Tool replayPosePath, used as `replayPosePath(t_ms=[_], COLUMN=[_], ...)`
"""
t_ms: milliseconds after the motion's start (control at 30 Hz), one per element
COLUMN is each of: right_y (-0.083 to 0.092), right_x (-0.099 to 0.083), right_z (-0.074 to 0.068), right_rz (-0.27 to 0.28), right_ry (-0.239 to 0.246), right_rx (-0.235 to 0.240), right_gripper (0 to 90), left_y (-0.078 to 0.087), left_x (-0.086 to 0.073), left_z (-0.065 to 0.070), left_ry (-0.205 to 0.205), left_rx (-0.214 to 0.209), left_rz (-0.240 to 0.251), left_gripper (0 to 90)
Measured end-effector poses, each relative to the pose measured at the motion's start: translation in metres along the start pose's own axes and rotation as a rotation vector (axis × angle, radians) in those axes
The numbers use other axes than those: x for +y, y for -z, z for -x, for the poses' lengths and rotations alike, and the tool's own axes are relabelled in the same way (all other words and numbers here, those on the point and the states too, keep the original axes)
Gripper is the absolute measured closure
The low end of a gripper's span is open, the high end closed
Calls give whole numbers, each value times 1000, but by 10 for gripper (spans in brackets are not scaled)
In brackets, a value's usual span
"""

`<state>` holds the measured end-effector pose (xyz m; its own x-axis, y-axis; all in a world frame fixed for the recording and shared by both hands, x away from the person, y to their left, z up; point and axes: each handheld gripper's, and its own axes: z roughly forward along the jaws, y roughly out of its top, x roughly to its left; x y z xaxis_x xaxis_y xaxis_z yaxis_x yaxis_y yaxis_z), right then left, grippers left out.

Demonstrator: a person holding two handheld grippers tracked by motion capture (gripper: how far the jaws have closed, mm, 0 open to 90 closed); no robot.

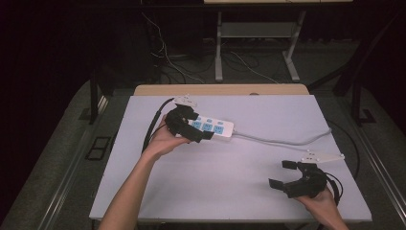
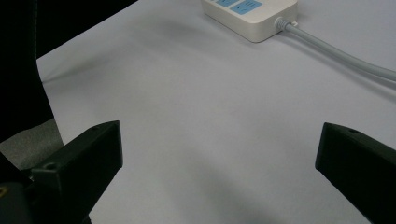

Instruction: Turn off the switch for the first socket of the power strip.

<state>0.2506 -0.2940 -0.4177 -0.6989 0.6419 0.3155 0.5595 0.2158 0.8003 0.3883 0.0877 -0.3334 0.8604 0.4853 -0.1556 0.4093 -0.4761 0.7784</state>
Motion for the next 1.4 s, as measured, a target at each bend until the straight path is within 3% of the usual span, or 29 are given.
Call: replayPosePath(t_ms=[633, 1033, 1233, 1400], right_y=[0, 0, 0, 0], right_x=[0, -1, -1, -1], right_z=[0, 0, 0, 0], right_rz=[0, -5, -6, -6], right_ry=[-1, 2, 2, 3], right_rx=[3, 5, 7, 9], right_gripper=[4, 4, 4, 4], left_y=[-22, -40, -45, -50], left_x=[25, 39, 45, 48], left_z=[-8, -14, -20, -26], left_ry=[-50, -103, -102, -93], left_rx=[-7, 0, 8, -9], left_rz=[-59, -146, -159, -141], left_gripper=[10, 17, 27, 44])
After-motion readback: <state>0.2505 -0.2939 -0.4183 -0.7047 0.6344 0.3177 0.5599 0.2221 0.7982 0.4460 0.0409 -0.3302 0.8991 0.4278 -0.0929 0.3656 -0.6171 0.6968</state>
